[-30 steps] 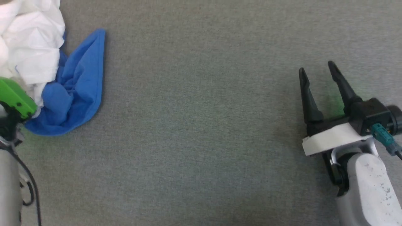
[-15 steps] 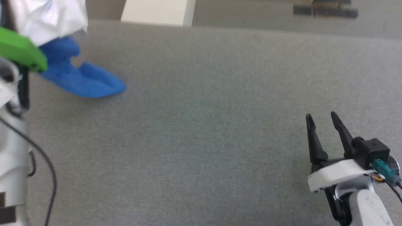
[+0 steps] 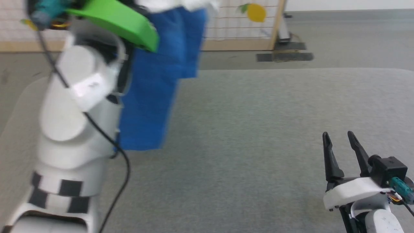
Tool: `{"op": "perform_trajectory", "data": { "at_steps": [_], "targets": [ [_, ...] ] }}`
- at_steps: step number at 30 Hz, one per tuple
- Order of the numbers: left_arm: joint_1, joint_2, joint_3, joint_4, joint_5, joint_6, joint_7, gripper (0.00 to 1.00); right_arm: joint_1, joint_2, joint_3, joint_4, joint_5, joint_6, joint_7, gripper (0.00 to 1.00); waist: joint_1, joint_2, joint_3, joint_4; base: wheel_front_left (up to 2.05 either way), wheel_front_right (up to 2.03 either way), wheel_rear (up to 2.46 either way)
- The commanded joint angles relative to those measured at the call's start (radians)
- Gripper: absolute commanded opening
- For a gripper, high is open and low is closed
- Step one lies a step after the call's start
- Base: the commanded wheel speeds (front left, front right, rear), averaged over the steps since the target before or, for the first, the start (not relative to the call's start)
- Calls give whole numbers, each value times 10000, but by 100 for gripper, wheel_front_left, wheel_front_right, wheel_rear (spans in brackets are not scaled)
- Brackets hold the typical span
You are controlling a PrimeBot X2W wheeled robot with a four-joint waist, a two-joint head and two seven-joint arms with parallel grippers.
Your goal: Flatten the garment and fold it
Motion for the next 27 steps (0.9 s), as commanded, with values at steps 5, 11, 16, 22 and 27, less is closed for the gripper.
{"op": "perform_trajectory", "data": {
  "at_steps": [5, 11, 16, 22, 27],
  "targets": [
    [669, -669, -795, 603, -306, -289, 400, 0, 135, -6, 116, -258, -21, -15, 150, 100, 0, -1, -100, -1548, 0, 0, 0],
    [2448, -1069, -1898, 2089, -683, -401, 1684, 0, 172, -6, 173, -393, -15, -15, 245, 100, 0, -1, 34, -2162, 0, 0, 0],
    [3654, -1285, -2812, 3580, -1223, -542, 3496, 0, 222, -6, 241, -441, -21, -15, 294, 100, 0, -1, 108, -2386, 0, 0, 0],
    [4188, -1369, -3426, 4141, -1618, -652, 4834, 100, 271, -6, 344, -388, 79, -15, 316, 100, 0, -1, 108, -2269, 0, 0, 0],
    [4247, -1320, -3087, 3191, -1502, -357, 3218, 100, 274, -6, 450, -415, 110, -15, 321, 100, 0, -1, 47, -1996, 0, 0, 0]
  ]
}}
